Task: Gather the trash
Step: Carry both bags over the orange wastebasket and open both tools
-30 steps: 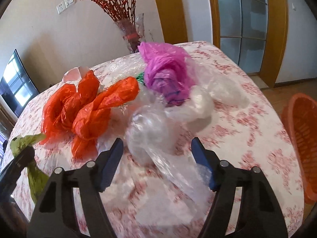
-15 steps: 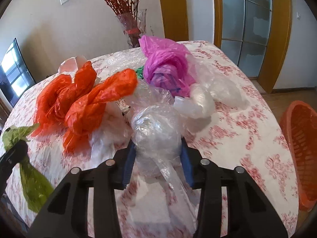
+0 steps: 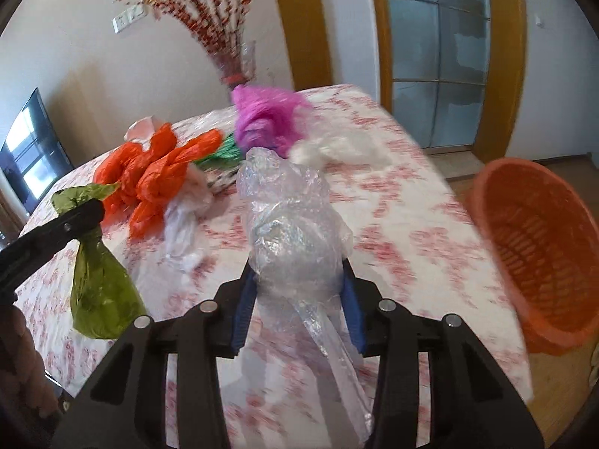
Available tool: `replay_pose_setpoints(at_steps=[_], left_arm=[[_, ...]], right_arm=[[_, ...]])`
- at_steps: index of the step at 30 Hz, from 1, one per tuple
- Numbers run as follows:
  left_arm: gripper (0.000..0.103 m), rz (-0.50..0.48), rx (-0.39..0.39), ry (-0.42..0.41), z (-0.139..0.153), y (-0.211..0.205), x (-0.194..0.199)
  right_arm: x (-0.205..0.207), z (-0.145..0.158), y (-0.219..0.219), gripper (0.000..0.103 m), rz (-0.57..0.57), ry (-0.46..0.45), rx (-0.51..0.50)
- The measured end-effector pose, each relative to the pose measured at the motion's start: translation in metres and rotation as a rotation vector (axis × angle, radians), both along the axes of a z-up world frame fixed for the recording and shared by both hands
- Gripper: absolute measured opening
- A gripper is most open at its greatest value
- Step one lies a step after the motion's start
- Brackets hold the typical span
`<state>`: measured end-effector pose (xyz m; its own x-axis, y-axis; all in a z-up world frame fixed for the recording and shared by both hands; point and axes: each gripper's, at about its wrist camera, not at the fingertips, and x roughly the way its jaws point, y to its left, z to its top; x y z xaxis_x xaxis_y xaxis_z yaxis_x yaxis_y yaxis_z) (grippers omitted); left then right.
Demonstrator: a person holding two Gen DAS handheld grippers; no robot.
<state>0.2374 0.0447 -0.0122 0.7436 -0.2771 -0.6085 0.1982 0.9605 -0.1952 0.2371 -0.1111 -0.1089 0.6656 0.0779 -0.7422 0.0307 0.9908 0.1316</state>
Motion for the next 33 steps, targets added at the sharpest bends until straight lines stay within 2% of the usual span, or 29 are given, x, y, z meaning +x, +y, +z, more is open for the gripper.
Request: replay_pose_setpoints(at_steps=[12, 19, 25, 33], left_arm=[[0.019, -0.21, -0.041, -0.006, 0.005, -0.102, 0.006], [0.019, -0.336, -0.035, -0.009, 0.003, -0.173, 0.01], [0.019, -0.468, -0.025, -0.008, -0.002, -0.231, 0.016], [0.019, -0.577, -0.016, 0.01, -0.018, -0.277, 0.015]], right_arm=[[-0.032, 0.017, -0.107, 0.042, -0.286, -0.079, -0.077], [-0.046, 0.016, -0.177, 0.042, -0.45, -0.096, -0.05], [-0.047, 0.015, -0.217, 0.042, -0.522, -0.11, -0.018], [-0.042, 0.006, -0.247, 0.042, -0.561, -0.115, 0.021]])
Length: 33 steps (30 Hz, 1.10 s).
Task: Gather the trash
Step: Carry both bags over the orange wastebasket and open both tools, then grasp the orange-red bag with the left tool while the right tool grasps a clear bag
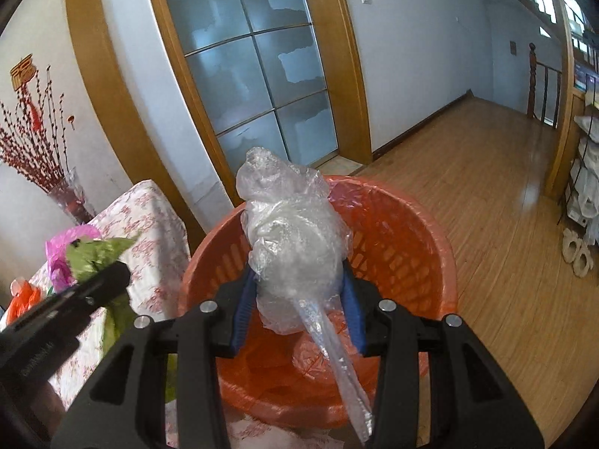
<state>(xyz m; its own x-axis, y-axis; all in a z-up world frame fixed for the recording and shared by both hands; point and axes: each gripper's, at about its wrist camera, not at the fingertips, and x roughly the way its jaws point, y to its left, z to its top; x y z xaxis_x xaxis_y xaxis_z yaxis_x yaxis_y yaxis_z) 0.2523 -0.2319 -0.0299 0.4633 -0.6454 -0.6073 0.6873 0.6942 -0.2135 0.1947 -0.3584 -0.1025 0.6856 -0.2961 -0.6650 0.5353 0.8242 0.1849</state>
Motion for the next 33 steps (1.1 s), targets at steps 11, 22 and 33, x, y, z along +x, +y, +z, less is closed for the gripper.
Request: replay_pose_setpoints(at_steps=[11, 22, 33], left_arm=[[0.019, -0.031, 0.002, 0.057, -0.01, -0.017, 0.009], [0.049, 0.014, 0.008, 0.086, -0.015, -0.021, 0.017], [0.074, 0.188, 0.126, -0.019, -0.011, 0.035, 0.008]], right_arm=[[0.01, -0.007, -0.021, 0.042, -0.034, -0.018, 0.032], [0.007, -0.011, -0.037, 0.057, -0.07, -0.029, 0.082], [0.003, 0.001, -0.017, 0.073, -0.064, -0.023, 0.018]])
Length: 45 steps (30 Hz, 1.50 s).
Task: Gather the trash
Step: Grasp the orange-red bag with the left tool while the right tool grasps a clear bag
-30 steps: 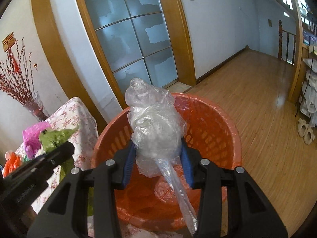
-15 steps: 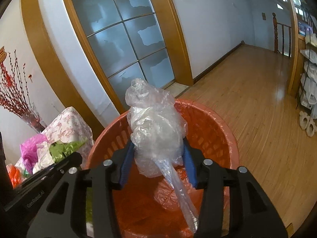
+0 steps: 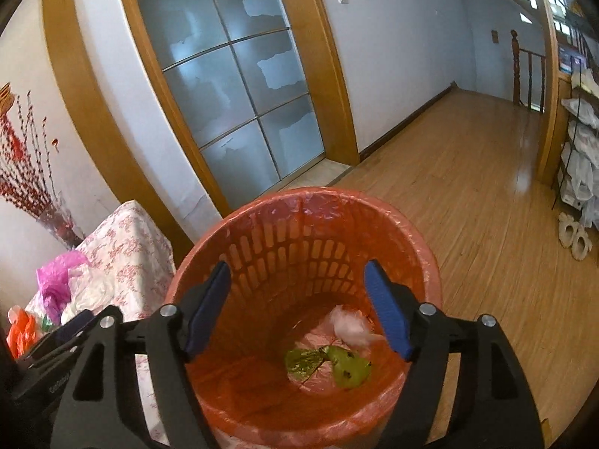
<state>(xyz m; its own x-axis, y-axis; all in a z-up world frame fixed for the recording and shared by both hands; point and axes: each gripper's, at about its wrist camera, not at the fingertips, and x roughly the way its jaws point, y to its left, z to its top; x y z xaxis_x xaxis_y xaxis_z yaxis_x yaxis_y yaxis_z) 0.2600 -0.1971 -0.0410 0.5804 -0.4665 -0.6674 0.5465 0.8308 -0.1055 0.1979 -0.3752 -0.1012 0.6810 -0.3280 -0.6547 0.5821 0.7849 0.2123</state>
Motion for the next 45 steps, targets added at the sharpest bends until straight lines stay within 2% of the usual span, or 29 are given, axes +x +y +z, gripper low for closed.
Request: replay_pose_setpoints(at_steps=[6, 14, 22, 26, 31, 33, 36, 42, 45], left_arm=[[0.08, 0.088, 0.063, -0.083, 0.013, 0.052, -0.006], [0.081, 0.236, 0.065, -0.115, 0.035, 0.142, -0.004], [0.08, 0.504, 0.057, -0.114, 0.042, 0.271, 0.028], [0.08, 0.6, 0.024, -0.087, 0.04, 0.318, 0.055], [0.08, 0.609, -0.045, -0.027, 0.031, 0.343, 0.088], [0.079, 0.612, -0.032, -0.008, 0.021, 0.346, 0.103], [0.073, 0.61, -0.014, 0.032, 0.006, 0.347, 0.115], [0.065, 0.588, -0.044, 0.103, -0.018, 0.356, 0.123], [0.051, 0.576, -0.05, 0.099, -0.02, 0.356, 0.121]], right_arm=[[0.01, 0.009, 0.04, 0.075, 0.087, 0.004, -0.019], [0.029, 0.016, 0.114, 0.075, 0.263, 0.028, -0.039], [0.048, 0.013, 0.186, 0.075, 0.425, 0.069, -0.058], [0.055, 0.012, 0.212, 0.075, 0.476, 0.09, -0.065], [0.063, 0.006, 0.239, 0.075, 0.525, 0.116, -0.083], [0.068, 0.004, 0.248, 0.075, 0.535, 0.125, -0.091], [0.074, 0.002, 0.256, 0.075, 0.547, 0.133, -0.099], [0.083, -0.004, 0.264, 0.075, 0.552, 0.15, -0.109], [0.086, -0.006, 0.265, 0.075, 0.549, 0.156, -0.106]])
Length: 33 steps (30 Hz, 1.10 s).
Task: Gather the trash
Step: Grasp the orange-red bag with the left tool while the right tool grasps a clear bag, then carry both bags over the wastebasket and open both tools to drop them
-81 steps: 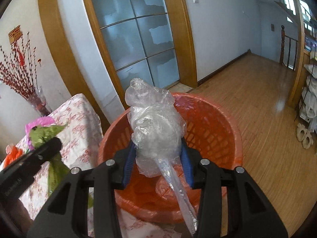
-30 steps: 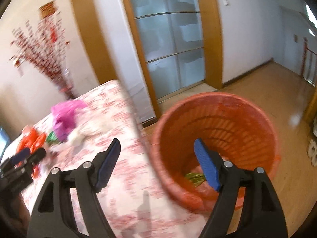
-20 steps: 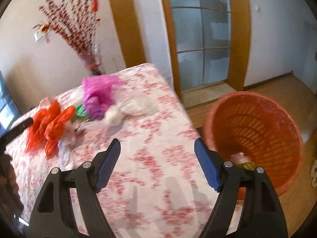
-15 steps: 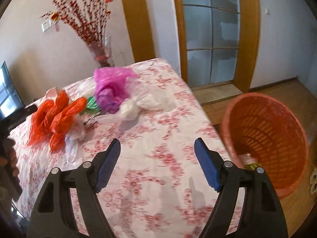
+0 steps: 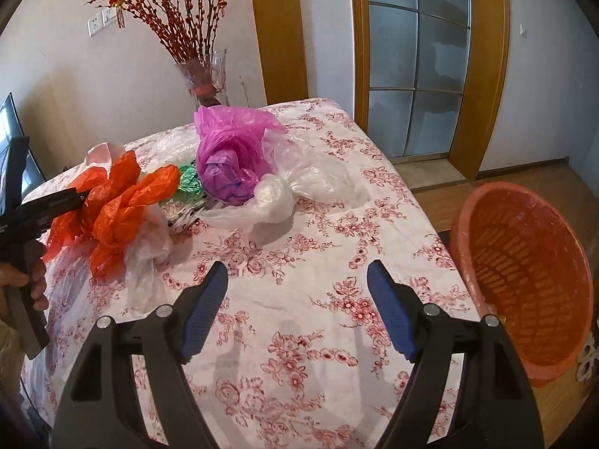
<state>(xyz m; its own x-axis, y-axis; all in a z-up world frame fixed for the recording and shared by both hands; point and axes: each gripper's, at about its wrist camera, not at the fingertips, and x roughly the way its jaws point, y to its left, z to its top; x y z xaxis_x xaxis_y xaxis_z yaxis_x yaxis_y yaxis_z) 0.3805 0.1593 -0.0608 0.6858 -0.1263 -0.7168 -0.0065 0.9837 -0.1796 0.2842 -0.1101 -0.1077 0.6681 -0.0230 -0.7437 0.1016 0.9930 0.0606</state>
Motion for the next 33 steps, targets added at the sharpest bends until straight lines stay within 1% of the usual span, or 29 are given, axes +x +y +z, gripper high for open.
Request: replay_pose_setpoints(at_steps=[2, 5, 12, 15, 16, 17, 19, 21, 23, 25, 27, 29, 30, 33], left_arm=[[0.04, -0.006, -0.001, -0.01, 0.0, 0.001, -0.003], [0.034, -0.008, 0.009, -0.03, 0.001, 0.004, -0.009], [0.034, 0.033, 0.025, -0.095, 0.017, 0.023, -0.032], [0.034, 0.051, 0.029, -0.11, 0.022, 0.03, -0.04], [0.034, 0.057, 0.029, -0.114, 0.023, 0.033, -0.043], [0.034, 0.06, 0.029, -0.115, 0.023, 0.034, -0.045], [0.034, 0.066, 0.028, -0.115, 0.024, 0.036, -0.048], [0.034, 0.063, 0.023, -0.113, 0.024, 0.036, -0.049], [0.034, 0.059, 0.022, -0.112, 0.024, 0.034, -0.051], [0.034, 0.053, 0.02, -0.113, 0.025, 0.031, -0.053], [0.034, 0.049, 0.015, -0.113, 0.027, 0.03, -0.055], [0.034, 0.043, 0.012, -0.116, 0.029, 0.027, -0.058], [0.034, 0.038, 0.01, -0.12, 0.031, 0.024, -0.061], [0.034, 0.019, 0.011, -0.128, 0.036, 0.015, -0.068]], right_arm=[[0.003, -0.001, 0.0, 0.075, -0.004, 0.003, 0.003], [0.007, -0.002, 0.0, 0.075, -0.006, 0.002, 0.007], [0.029, -0.004, -0.004, 0.075, -0.015, -0.001, 0.013], [0.044, -0.007, -0.007, 0.074, -0.025, 0.009, 0.048], [0.049, -0.008, -0.007, 0.072, -0.03, 0.009, 0.061], [0.055, -0.008, -0.008, 0.067, -0.034, 0.009, 0.073], [0.069, -0.01, -0.007, 0.062, -0.044, 0.014, 0.095], [0.082, -0.014, -0.005, 0.059, -0.046, 0.03, 0.109], [0.09, -0.02, -0.004, 0.053, -0.048, 0.054, 0.111], [0.098, -0.028, -0.002, 0.051, -0.046, 0.084, 0.11], [0.104, -0.037, 0.0, 0.044, -0.04, 0.121, 0.099], [0.102, -0.041, -0.001, 0.031, -0.04, 0.134, 0.088], [0.099, -0.04, -0.002, 0.03, -0.043, 0.127, 0.076], [0.087, -0.038, -0.011, 0.029, -0.046, 0.126, 0.102]])
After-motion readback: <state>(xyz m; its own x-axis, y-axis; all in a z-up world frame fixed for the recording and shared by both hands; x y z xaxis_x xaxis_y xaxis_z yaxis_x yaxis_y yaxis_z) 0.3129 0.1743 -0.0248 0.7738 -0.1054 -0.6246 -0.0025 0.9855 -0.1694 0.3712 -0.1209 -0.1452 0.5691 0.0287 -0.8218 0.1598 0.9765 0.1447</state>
